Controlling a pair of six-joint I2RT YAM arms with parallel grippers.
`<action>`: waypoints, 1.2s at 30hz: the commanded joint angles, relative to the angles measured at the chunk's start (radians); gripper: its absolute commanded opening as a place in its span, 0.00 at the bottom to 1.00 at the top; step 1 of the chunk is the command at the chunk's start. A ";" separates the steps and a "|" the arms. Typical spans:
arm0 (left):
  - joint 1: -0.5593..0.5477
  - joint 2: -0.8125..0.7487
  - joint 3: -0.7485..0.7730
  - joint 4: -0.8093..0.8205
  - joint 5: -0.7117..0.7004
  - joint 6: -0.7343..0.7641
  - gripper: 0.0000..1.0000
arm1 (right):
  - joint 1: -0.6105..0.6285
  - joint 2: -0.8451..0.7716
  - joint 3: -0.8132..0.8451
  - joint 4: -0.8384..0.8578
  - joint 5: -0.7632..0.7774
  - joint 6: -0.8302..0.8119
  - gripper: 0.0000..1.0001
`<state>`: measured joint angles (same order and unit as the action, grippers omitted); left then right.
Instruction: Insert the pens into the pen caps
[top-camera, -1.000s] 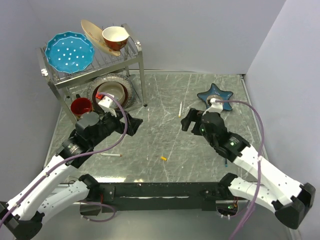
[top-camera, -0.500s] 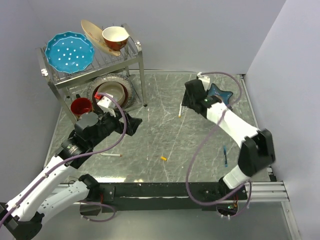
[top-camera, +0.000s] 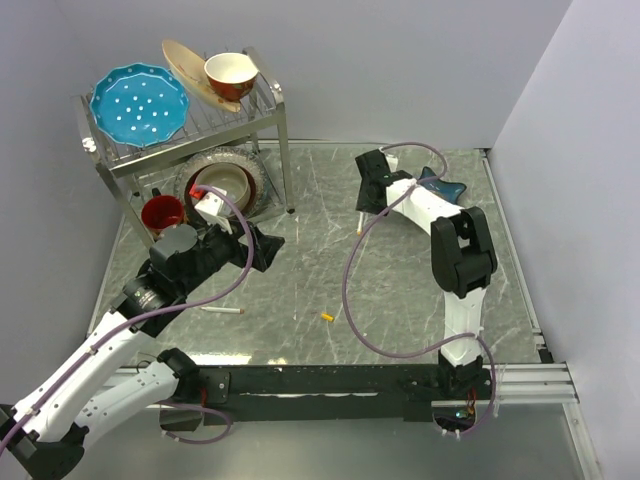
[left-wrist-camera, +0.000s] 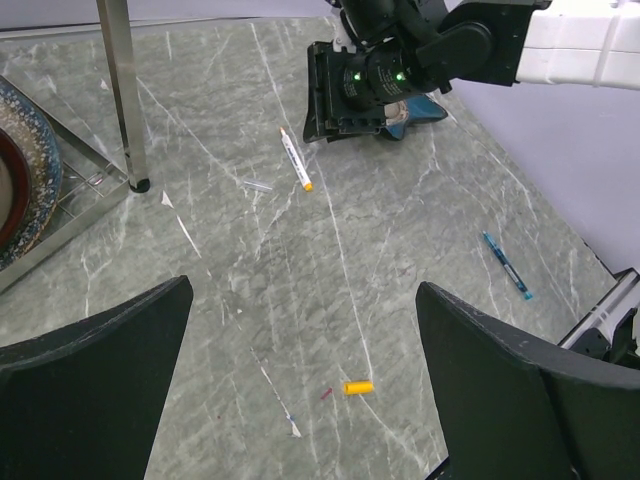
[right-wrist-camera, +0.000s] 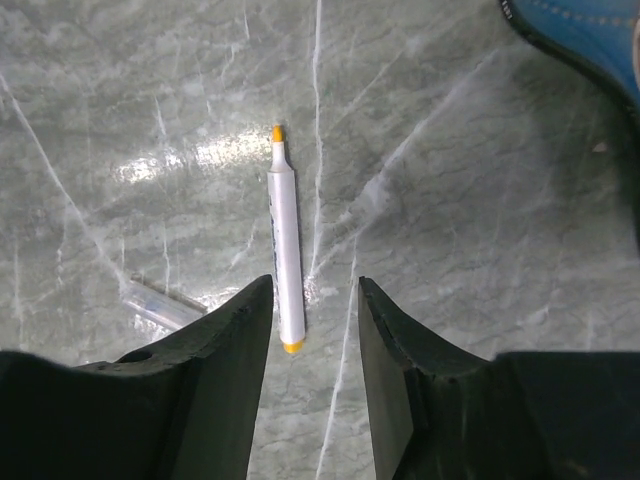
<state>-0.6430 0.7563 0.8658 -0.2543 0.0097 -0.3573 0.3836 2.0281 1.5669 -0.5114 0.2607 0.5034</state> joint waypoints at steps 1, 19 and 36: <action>-0.003 0.005 0.015 0.020 -0.004 0.006 0.99 | 0.005 0.017 0.045 -0.013 -0.027 0.014 0.46; -0.003 0.021 0.022 0.015 0.016 0.004 0.99 | 0.054 0.112 0.064 -0.062 -0.020 -0.015 0.36; -0.003 0.023 0.036 -0.006 0.000 -0.006 0.98 | 0.100 -0.198 -0.403 0.154 -0.051 -0.028 0.16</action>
<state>-0.6430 0.7830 0.8658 -0.2596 0.0284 -0.3557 0.4534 1.9663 1.3193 -0.4191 0.2180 0.4625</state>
